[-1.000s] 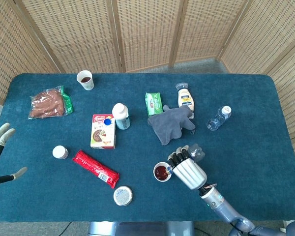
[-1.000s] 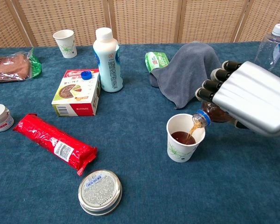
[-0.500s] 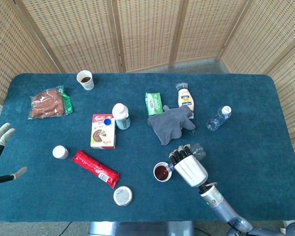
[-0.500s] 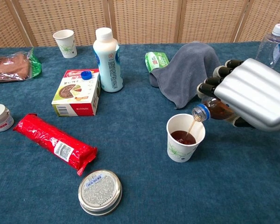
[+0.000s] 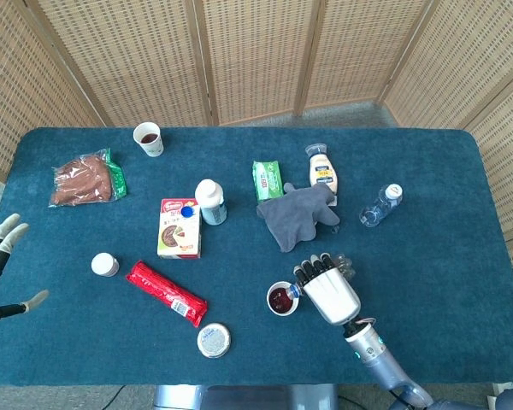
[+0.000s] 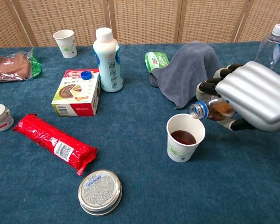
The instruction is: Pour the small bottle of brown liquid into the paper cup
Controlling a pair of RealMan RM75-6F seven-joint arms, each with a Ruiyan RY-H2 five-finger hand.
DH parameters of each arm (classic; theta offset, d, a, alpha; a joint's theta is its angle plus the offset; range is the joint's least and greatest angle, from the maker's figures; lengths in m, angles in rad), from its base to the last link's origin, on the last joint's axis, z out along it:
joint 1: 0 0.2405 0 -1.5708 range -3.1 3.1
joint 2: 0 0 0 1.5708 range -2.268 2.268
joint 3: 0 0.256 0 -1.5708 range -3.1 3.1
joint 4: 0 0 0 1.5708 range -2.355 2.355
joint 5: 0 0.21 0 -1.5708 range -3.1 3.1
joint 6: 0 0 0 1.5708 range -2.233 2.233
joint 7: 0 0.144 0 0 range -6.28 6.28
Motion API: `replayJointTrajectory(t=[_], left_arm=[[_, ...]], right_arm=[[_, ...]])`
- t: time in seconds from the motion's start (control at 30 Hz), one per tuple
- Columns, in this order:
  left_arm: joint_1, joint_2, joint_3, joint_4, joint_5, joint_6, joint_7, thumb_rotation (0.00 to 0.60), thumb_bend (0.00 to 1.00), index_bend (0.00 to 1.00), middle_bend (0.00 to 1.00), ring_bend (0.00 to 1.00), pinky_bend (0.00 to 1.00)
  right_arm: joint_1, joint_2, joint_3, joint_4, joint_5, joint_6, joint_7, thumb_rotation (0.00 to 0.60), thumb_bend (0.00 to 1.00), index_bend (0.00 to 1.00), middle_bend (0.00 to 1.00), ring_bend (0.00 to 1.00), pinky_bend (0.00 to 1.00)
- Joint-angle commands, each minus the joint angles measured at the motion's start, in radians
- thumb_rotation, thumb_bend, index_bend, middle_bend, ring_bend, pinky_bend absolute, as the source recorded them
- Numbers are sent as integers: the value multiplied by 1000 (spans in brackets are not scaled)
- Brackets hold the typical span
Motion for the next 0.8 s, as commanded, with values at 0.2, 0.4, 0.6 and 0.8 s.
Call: replayJointTrajectory(t=[0.2, 0.4, 0.6, 0.8], left_arm=[[0, 1, 0, -1, -1, -1, -4, 600, 194, 0, 0, 0, 0], [-2, -1, 2, -3, 0, -6, 6, 600, 194, 0, 0, 0, 0], [-4, 0, 3, -7, -3, -11, 6, 600, 193, 0, 0, 0, 0], [-3, 1, 1, -9, -9, -11, 7, 600, 193, 0, 0, 0, 0]], right_arm=[[-17, 42, 25, -71, 65, 20, 248, 600, 793, 422, 719, 368, 760], [-19, 65, 42, -46, 66, 65, 445, 600, 799, 421, 719, 368, 760], [-36, 49, 60, 56, 72, 148, 672, 600, 802, 418, 719, 368, 760], [-62, 41, 91, 121, 141, 173, 889, 600, 802, 418, 719, 368, 759]])
